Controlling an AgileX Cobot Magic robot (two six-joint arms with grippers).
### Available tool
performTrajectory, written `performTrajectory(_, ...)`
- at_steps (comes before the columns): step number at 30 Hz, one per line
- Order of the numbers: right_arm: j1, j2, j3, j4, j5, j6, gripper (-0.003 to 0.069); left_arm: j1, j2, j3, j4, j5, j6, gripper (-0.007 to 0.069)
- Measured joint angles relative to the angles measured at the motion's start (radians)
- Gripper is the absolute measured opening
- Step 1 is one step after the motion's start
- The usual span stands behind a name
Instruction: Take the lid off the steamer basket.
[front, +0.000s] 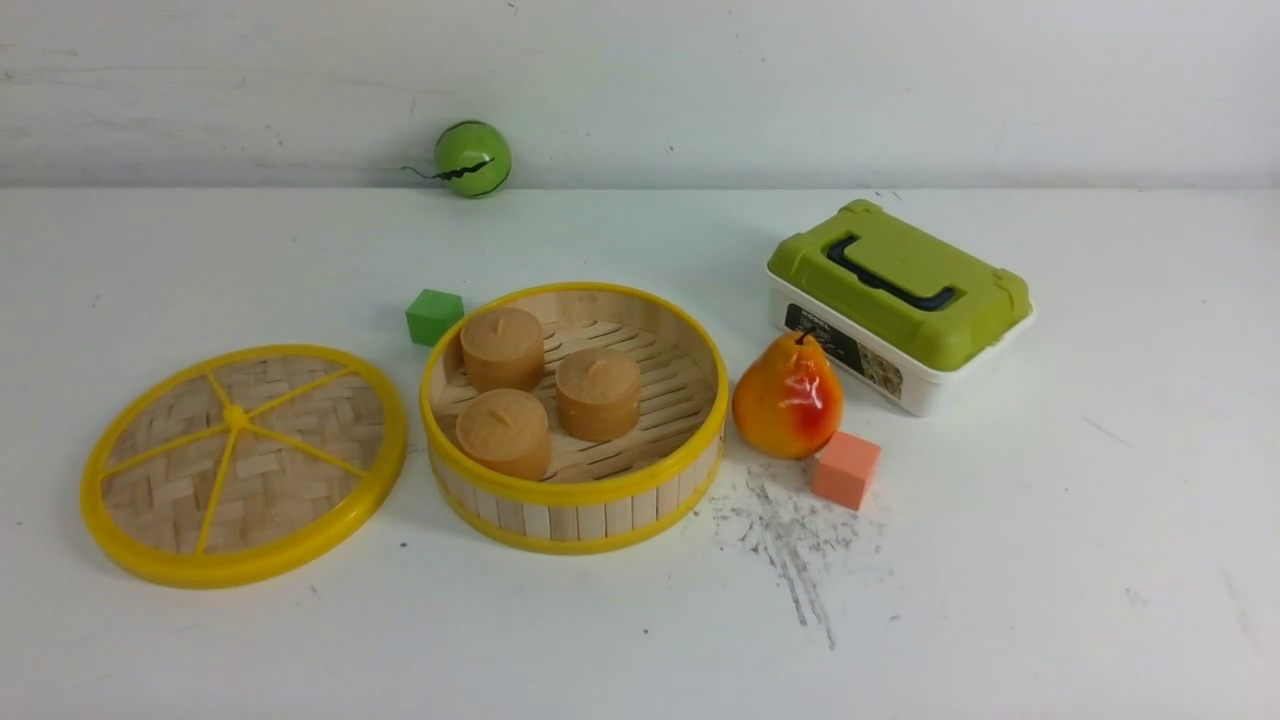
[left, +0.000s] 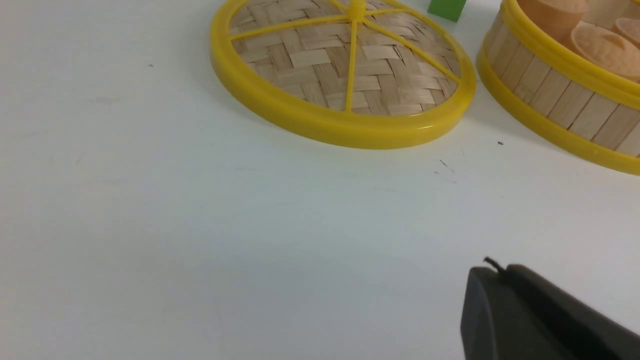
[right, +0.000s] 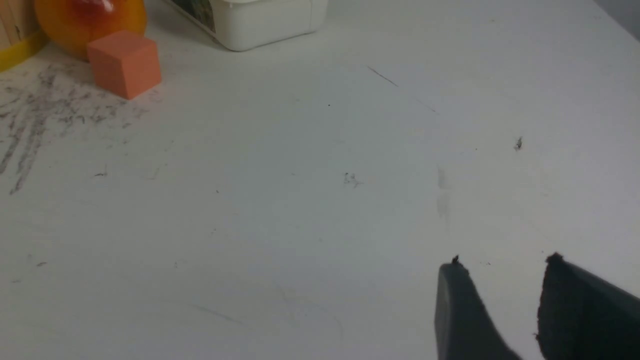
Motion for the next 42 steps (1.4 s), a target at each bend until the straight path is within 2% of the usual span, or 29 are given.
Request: performTrajectory(42, 0.0, 0.0, 0.0, 0.0, 0.0, 0.0, 0.0239, 0.0, 0.0, 0.0, 0.001, 0.0, 0.0, 0.0039)
